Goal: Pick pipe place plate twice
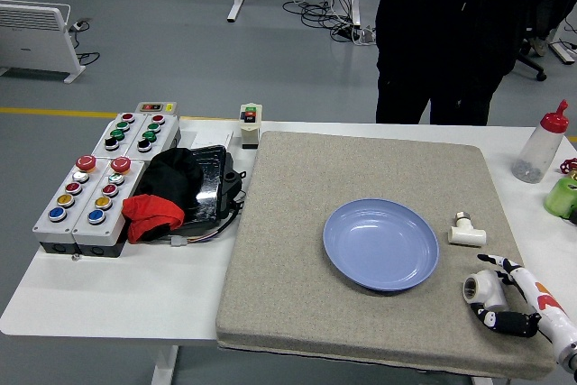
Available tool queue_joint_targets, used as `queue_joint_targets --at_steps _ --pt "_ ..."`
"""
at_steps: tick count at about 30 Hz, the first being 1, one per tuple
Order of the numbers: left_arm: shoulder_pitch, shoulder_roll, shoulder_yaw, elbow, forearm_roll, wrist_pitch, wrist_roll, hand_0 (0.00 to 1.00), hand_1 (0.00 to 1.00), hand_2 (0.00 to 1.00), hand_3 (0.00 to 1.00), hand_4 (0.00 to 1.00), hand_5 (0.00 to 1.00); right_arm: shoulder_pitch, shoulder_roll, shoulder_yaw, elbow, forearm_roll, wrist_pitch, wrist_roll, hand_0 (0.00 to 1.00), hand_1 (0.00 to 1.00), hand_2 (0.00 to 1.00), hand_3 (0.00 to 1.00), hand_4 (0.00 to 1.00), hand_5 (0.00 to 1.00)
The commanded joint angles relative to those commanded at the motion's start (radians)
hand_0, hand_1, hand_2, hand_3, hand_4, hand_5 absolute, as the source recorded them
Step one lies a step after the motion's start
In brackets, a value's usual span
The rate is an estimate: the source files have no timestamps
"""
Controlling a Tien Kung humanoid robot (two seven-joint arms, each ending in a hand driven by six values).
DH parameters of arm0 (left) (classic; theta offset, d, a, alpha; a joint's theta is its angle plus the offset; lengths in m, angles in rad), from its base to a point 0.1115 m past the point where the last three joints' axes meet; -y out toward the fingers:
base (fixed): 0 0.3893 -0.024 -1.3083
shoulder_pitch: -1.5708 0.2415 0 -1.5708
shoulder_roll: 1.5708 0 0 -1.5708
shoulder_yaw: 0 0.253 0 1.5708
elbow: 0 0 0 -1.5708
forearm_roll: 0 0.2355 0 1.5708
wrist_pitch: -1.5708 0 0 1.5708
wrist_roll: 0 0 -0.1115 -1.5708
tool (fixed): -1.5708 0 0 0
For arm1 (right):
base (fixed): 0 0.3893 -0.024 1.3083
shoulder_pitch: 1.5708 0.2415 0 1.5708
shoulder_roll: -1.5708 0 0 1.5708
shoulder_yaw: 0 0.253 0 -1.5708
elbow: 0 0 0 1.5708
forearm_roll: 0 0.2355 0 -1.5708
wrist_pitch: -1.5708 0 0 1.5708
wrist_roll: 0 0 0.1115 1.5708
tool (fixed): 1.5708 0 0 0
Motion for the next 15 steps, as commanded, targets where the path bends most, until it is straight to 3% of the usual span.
queue_joint_targets --at_steps 1,2,15 --pt "0.0 0.0 0.001 0.0 -0.001 0.0 0.0 0.691 0.662 0.677 0.613 0.25 0.998 0.0 0.0 -0.001 -0.001 0.004 -0.009 -0.004 0.402 0.518 0.589 0.694 0.551 0.112" --pt "0.0 0.0 0.001 0.0 -0.001 0.0 0.0 0.691 0.662 0.677 0.613 0.251 0.998 0.0 0.0 -0.001 -0.001 0.006 -0.012 -0.005 0.25 0.405 0.529 0.609 0.493 0.118" --pt "0.003 0.0 -0.005 0.001 0.005 0.002 0.005 0.691 0.662 0.676 0.613 0.251 0.998 0.03 -0.016 -0.06 0.085 0.051 -0.078 0.021 0.201 0.372 0.513 0.585 0.461 0.15"
